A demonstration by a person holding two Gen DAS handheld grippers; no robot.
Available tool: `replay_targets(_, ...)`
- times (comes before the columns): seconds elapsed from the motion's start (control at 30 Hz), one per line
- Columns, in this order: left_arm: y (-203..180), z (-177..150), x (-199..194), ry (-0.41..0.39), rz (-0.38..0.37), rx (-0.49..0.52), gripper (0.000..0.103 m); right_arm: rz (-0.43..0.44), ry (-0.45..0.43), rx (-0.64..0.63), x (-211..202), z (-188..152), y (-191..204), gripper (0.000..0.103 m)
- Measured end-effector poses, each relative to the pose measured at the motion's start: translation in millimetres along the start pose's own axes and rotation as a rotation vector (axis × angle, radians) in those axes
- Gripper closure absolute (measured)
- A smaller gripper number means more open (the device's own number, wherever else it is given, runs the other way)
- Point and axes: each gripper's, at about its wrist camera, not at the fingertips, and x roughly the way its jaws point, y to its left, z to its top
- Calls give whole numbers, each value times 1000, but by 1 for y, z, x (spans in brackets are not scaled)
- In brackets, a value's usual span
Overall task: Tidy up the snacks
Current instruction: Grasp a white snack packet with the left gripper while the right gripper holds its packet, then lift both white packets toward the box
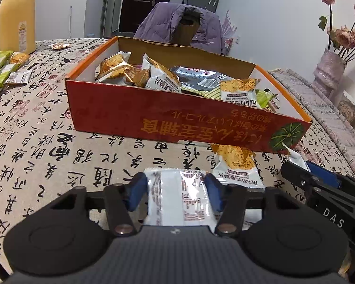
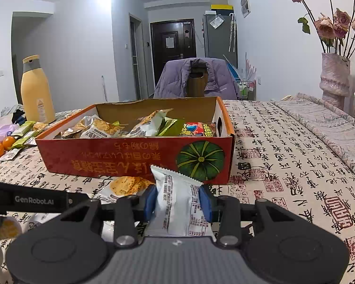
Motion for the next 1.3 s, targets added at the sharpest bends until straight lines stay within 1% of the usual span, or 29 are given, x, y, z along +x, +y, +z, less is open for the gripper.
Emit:
replay_targets(0.2, 3, -2, -5, -14, -9, 1, 54, 0, -1, -1, 0, 0, 0, 64)
replay_targets(0.53, 7, -3, -14, -42, -11, 3, 54, 5, -11, -3, -1, -1, 1, 64)
replay_targets(0.83, 4, 4, -35, -124, -25, 38, 54, 5, -60, -18, -13, 5, 4, 64)
replay_targets(1.03, 5, 25, -49, -189, -27, 49, 54, 8, -101, -28, -20, 24, 7, 64)
replay_targets(1.3, 1, 67, -51, -263, -10, 70, 54, -3, -155, -46, -13, 66, 9, 64)
